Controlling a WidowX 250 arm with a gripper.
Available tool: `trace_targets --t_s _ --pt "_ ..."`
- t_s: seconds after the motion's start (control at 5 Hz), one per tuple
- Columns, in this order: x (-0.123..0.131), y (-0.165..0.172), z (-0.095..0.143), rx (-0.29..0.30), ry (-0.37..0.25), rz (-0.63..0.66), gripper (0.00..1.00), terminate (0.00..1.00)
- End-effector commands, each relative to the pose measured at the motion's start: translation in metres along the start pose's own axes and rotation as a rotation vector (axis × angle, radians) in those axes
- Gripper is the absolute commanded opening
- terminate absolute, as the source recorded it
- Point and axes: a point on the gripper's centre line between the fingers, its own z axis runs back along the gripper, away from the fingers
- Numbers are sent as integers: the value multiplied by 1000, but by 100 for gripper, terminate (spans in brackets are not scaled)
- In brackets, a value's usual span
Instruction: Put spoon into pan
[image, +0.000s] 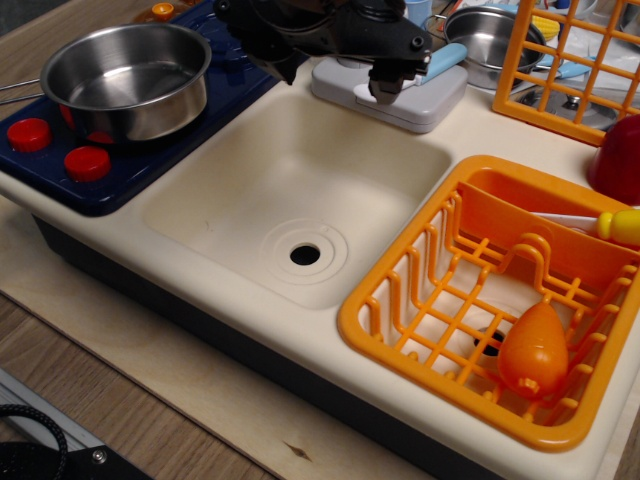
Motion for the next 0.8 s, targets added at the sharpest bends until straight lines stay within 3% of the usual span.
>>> trace_targets --t_s 0.0,0.2,0.4,0.6 --pt "0 0 0 0 0 0 100 0" --pt "1 -2 -4 -130 -16 -215 100 0" --pt "8 -3 -12 -197 -30 -330 100 0" --pt "10 -1 -20 -235 -51 -347 100 0"
